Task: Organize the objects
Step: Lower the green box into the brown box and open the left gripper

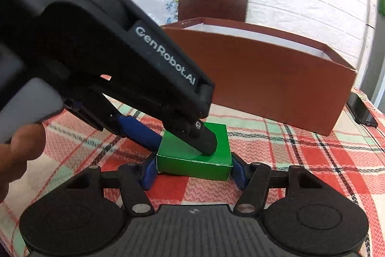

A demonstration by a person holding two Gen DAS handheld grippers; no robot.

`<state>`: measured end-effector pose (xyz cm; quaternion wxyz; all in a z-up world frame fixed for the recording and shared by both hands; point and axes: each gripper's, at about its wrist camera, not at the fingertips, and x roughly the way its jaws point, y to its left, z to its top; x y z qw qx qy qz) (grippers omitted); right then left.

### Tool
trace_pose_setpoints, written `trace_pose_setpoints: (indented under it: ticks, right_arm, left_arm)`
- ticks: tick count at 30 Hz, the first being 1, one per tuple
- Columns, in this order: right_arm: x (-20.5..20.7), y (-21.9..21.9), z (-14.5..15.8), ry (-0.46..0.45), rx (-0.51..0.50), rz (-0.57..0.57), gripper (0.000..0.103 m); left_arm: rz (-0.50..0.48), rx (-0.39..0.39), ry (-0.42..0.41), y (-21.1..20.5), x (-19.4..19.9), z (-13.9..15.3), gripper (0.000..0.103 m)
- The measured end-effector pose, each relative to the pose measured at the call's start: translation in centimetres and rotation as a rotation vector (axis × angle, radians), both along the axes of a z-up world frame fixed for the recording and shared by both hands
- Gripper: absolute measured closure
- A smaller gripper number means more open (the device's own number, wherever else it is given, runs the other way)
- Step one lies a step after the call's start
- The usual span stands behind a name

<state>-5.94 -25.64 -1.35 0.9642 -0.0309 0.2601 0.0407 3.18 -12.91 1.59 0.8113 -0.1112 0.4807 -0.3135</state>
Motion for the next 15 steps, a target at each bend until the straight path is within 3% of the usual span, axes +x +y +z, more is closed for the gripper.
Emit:
trace_pose_setpoints:
  ticks: [3, 9, 15]
  right_arm:
    - [-0.5, -0.5, 1.1, -0.071, 0.027, -0.018, 0.042]
    - [1.1, -1.3, 5.0, -0.287, -0.013, -0.079, 0.042]
    - [5.8, -3.7, 7.1, -0.361, -0.031, -0.146, 0.042]
  left_arm:
    - [-0.021, -0.024, -0.070, -0.7, 0.1, 2.5, 0.052]
    - [-0.052, -0.059, -0.242, -3.0, 2.4, 8.2, 0.052]
    - [-0.069, -0.058, -0.293, -7.1, 6.8, 10.1, 0.052]
